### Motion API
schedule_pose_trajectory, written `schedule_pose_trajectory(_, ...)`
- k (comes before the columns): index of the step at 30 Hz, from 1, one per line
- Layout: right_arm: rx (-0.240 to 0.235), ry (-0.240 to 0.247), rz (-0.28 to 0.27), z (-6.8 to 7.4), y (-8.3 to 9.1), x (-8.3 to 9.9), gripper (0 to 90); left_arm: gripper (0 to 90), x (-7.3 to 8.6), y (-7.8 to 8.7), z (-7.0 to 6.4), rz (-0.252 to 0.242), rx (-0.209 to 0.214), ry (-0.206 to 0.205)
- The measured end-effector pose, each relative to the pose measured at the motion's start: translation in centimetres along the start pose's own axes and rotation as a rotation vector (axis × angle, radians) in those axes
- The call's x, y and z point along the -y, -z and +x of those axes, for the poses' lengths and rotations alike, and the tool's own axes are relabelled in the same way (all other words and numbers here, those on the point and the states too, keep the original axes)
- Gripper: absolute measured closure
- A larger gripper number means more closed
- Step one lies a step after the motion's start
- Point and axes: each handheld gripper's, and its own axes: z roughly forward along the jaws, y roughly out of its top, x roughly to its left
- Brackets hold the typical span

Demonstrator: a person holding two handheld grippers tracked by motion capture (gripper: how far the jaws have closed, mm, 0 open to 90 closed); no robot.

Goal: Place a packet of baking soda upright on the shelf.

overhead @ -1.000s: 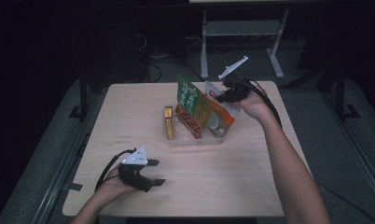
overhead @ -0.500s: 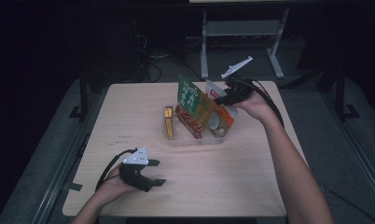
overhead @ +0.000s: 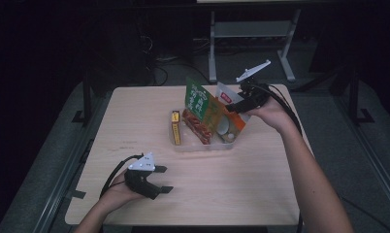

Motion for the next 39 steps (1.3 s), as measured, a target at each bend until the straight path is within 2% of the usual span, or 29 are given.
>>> schedule_pose_trajectory(14, 0.028, 0.014, -0.046, 1.0, 3.1, 1.7, 31.4, 23.8, 0.0, -0.2, -0.1, 0.009, 0.010, 0.003)
schedule_pose_trajectory(28, 0.023, -0.007, -0.125, 1.7, 5.1, 5.6, 30.1, 23.9, 0.0, -0.3, -0.2, 0.013, 0.013, -0.002)
schedule_pose_trajectory(39, 0.006, -0.008, -0.133, 2.7, 5.6, 9.0, 28.1, 23.8, 0.0, -0.4, -0.4, 0.014, 0.020, -0.004)
